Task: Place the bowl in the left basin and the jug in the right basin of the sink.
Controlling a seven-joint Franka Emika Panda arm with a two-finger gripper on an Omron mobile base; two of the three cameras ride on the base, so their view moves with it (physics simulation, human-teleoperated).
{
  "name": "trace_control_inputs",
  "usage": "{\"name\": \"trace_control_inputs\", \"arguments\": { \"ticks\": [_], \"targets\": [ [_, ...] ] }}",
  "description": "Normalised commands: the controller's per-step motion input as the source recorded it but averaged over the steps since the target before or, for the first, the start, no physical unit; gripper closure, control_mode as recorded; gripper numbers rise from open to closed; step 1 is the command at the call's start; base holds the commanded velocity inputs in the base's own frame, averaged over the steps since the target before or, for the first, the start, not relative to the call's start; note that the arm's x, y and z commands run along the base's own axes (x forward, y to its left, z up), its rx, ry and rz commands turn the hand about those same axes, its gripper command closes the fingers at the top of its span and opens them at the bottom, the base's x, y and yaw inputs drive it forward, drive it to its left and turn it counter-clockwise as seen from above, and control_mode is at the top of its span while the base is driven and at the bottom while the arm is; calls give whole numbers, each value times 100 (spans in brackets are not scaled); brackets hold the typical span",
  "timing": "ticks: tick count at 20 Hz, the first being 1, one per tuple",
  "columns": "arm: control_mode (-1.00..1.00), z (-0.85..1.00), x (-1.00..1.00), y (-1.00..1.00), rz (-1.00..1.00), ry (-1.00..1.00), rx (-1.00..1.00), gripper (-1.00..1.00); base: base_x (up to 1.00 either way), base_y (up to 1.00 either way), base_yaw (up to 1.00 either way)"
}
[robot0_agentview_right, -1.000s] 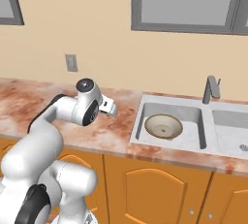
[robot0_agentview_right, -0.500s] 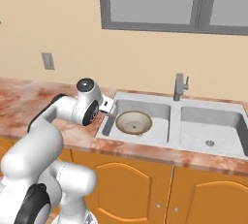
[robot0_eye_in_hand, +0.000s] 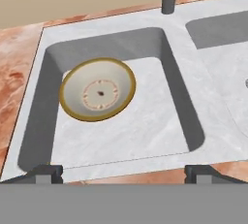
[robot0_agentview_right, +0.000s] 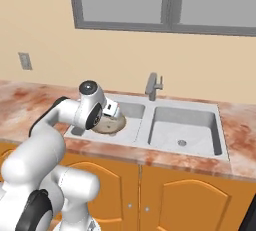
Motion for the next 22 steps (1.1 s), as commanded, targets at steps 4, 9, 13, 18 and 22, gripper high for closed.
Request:
{"name": "trace_control_inputs", "arguments": {
  "ticks": [4,9,13,18,22],
  "targets": [
    [100,0,0,0,0,0,0,-100,0,-51,0],
    [100,0,0,0,0,0,0,-100,0,-56,0],
    [100,0,0,0,0,0,0,-100,0,-60,0],
    [100,0,0,0,0,0,0,-100,0,-63,0],
    [100,0,0,0,0,0,0,-100,0,-63,0]
  ]
}}
